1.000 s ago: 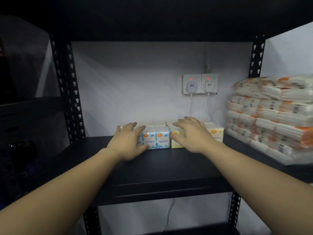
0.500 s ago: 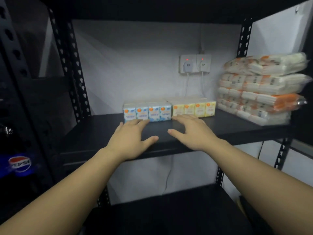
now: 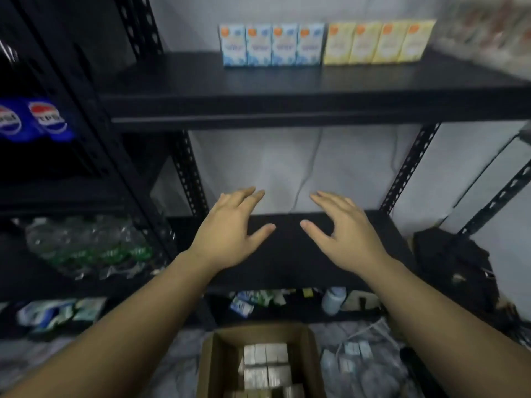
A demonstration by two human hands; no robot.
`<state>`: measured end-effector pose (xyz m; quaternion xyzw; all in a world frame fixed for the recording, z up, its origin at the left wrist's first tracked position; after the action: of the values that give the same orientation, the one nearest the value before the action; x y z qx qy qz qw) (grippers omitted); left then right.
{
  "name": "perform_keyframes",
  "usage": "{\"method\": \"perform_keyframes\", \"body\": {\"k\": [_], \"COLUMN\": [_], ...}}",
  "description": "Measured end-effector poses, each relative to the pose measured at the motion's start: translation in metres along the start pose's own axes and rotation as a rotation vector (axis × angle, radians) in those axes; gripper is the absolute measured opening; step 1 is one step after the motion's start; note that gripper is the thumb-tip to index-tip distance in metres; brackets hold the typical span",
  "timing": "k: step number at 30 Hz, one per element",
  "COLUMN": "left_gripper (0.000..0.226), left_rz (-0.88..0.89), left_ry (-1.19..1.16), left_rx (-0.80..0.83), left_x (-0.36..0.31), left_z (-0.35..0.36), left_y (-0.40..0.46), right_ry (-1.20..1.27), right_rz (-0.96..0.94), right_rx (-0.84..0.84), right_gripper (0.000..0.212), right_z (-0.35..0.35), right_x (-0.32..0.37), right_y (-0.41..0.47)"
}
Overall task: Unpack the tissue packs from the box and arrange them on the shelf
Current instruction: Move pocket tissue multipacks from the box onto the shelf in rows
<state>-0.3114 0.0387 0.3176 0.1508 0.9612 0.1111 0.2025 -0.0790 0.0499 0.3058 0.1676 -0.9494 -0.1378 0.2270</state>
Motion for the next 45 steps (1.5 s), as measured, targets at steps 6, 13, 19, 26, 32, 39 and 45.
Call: {"method": "perform_keyframes", "body": {"k": [6,13,19,26,32,39,45], "left_gripper": [0.079,0.074,0.07,0.066,0.065,0.074,0.075], "left_rz": [-0.307,-0.503,-0.558,-0.725,-0.759,-0.77,-0.792], "left_ry": [-0.151,-0.18,-0.228,-0.345,-0.355,-0.342,-0.336], "left_rx": [0.252,0.486,0.644,0.711,0.771,0.762,0.877], "left_x": [0.036,0.069,0.113,0.189,0.252,0.307,0.315], "left_z": [0.112,0.204,0.299,0.434,0.551,0.677,0.738], "left_y": [-0.077,-0.158,-0.201,-0.249,-0.278,-0.297,-0.334], "right_ry": [0.163,0.206,0.211,0.208,0.186,0.165,0.064], "right_rz": [0.13,0.253,0.423,0.638,0.691,0.723,0.727], "right_rx": [0.322,0.605,0.763,0.849,0.872,0.924,1.002], "right_gripper": [0.056,0.059,0.061,0.058,0.06,0.077,0.073], "right_z": [0.098,0.19,0.273,0.408,0.537,0.673,0.723], "right_x": [-0.056,-0.091,-0.11,-0.147,-0.19,-0.24,-0.26], "right_y": [-0.07,-0.144,-0.189,-0.243,-0.271,-0.294,-0.336]}}
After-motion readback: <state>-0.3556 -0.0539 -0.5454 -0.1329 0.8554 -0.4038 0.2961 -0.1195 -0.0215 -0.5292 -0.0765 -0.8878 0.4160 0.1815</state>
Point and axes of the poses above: each hand's wrist, its own y-axis towards the middle knuckle, its own z-axis out of the palm, x = y × z, the point moved 4 cm from there along y, towards the middle knuckle, and after that the axes turned 3 degrees about -y, right-handed, at the moved point
